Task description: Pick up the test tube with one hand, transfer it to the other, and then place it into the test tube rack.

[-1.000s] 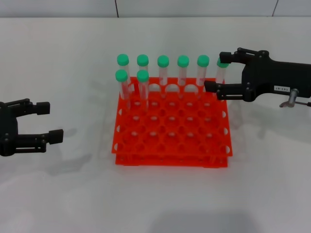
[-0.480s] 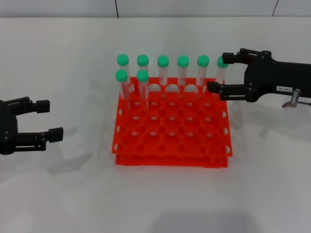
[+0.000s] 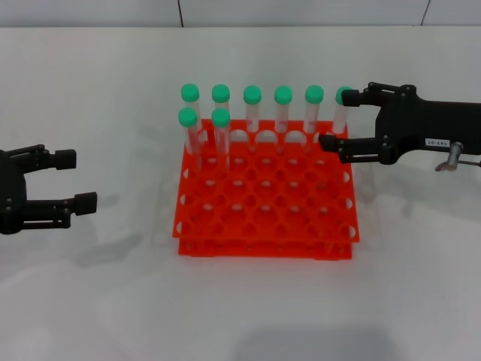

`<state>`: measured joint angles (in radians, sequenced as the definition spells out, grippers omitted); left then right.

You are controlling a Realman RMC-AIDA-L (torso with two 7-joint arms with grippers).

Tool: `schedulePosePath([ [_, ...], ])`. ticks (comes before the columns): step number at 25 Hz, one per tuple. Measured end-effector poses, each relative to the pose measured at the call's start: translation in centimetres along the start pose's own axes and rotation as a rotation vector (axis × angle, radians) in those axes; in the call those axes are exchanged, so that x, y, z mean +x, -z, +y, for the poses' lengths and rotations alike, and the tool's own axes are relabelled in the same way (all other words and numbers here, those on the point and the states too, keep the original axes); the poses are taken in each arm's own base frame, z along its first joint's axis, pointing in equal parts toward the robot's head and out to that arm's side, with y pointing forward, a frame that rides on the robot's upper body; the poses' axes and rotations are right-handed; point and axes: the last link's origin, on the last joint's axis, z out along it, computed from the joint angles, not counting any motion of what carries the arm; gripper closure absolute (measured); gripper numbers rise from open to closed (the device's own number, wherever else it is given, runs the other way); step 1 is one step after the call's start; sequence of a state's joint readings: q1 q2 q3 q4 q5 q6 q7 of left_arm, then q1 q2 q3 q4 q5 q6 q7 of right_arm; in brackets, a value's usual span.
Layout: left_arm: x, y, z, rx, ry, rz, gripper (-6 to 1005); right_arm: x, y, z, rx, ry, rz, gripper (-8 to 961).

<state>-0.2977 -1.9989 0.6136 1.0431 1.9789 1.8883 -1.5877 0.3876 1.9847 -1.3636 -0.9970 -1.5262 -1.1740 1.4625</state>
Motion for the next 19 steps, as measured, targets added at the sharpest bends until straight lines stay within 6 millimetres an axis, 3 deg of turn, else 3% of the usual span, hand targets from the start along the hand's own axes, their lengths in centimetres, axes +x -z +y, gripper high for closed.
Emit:
schedulePosePath([
  [19, 0.39, -0.05, -0.15, 0.001, -0.017, 0.011, 111, -0.12, -0.2, 0.15, -0.006, 0.004, -0.005, 92],
])
